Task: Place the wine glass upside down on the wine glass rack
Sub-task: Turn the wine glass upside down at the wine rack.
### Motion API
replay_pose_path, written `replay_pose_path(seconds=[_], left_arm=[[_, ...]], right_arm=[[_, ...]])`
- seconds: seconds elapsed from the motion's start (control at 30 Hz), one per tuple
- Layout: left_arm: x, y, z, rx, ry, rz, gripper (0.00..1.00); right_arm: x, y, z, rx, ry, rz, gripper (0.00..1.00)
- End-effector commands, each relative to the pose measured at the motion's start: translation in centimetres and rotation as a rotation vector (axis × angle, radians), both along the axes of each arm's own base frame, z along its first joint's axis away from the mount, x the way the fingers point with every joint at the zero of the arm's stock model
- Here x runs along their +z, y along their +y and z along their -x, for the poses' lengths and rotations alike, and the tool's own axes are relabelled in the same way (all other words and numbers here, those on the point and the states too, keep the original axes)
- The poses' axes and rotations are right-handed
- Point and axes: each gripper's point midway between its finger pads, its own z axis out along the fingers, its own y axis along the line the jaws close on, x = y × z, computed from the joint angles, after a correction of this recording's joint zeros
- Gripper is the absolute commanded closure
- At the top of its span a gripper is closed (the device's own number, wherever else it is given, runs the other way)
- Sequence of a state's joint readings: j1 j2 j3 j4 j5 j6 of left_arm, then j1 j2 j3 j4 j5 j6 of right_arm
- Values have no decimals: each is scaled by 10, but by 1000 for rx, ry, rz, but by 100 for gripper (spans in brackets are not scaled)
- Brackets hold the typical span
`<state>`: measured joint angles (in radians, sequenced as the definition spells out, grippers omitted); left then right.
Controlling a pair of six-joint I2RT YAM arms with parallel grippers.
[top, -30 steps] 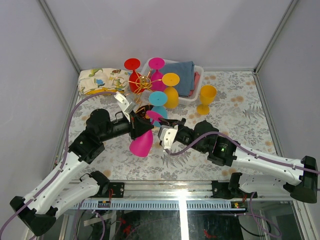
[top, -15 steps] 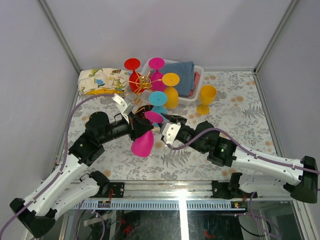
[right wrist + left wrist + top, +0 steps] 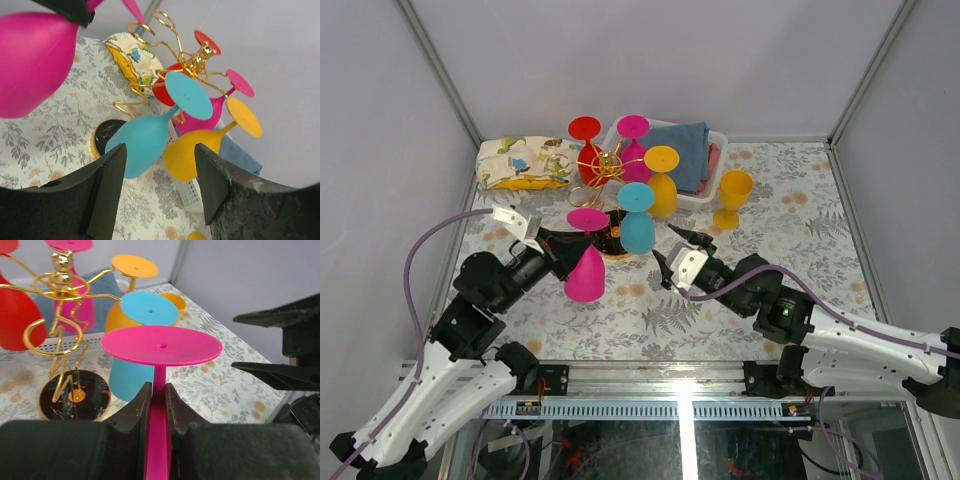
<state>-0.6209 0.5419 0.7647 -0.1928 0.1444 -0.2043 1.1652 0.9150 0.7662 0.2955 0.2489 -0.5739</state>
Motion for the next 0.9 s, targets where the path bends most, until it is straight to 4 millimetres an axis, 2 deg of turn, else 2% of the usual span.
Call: replay_pose_path(seconds=[0.0,0.2,0.37,0.53,0.7,0.87], left_arm=[[7,18,-20,146,-61,47,100],[25,37,-39,281,-158,88,100],[30,52,-51,385,-234,99,100],[17,69,-60,491,-298,67,100],[-2,97,-69,650,-331,-3,100],[-10,101,-80,682,-353,-28,100]], right_arm=[[1,-15,0,-53,44,-59,36],[-15,-25,7,-49,110,-67,34],[-23,-29,18,-15,185,-85,31],[-32,-30,25,8,231,-74,31],[-37,-29,30,29,263,-61,31],[-44,-28,32,36,282,-43,30]])
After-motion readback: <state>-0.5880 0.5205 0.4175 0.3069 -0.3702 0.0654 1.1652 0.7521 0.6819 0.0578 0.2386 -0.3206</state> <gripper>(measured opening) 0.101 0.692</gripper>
